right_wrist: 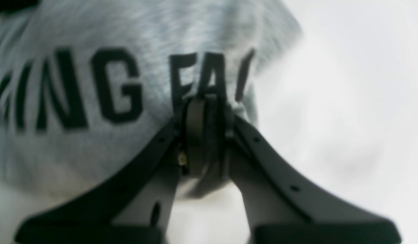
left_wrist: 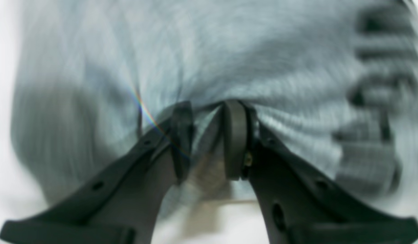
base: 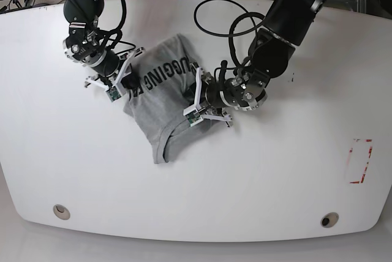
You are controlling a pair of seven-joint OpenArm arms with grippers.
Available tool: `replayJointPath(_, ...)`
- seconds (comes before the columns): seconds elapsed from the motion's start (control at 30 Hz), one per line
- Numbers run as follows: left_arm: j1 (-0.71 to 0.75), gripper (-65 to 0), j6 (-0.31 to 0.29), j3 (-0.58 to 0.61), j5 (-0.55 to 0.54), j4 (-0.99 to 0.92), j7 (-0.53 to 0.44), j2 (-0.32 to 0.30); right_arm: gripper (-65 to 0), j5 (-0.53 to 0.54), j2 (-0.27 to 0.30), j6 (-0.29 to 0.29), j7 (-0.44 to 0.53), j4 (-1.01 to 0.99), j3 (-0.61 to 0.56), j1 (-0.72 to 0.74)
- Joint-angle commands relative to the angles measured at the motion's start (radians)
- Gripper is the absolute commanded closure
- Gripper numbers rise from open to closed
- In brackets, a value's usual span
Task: Fold the T-shirt properly
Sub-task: 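Fold the shirt edge over with both grippers, flattening the bundle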
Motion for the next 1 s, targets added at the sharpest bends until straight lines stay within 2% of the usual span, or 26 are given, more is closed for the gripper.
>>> replayJointPath(0.0,-0.046,-14.3,0.000,-0.002,-0.006,-0.014,-0.025,0.004,-6.5,0.007,-0.019,0.020,-0.018,0.048,-0.003,-0.031)
replayJointPath(0.4,-0.128,-14.4,0.000,0.002,-0.011,-0.018,-0.025,-0.028,-6.5,0.007,-0.154,0.020,-0.039,0.142,-0.007,-0.103)
replayJointPath(0.67,-0.131,-14.4,0.000,-0.002,-0.006,0.144,0.013,-0.032,-6.5,0.007,-0.155,0.020,-0.047,0.202,-0.004,-0.104)
replayJointPath(0.83,-0.122,-14.6,0.003,-0.033,-0.006,0.252,0.071,-0.030,-6.5,0.007,-0.149,0.020,-0.144,0.306,0.002,-0.094)
replayJointPath(0.97,-0.078,-14.7,0.009,-0.074,-0.005,0.332,0.085,-0.022,-6.5,0.008,-0.146,0.020,-0.200,0.387,0.071,-0.087)
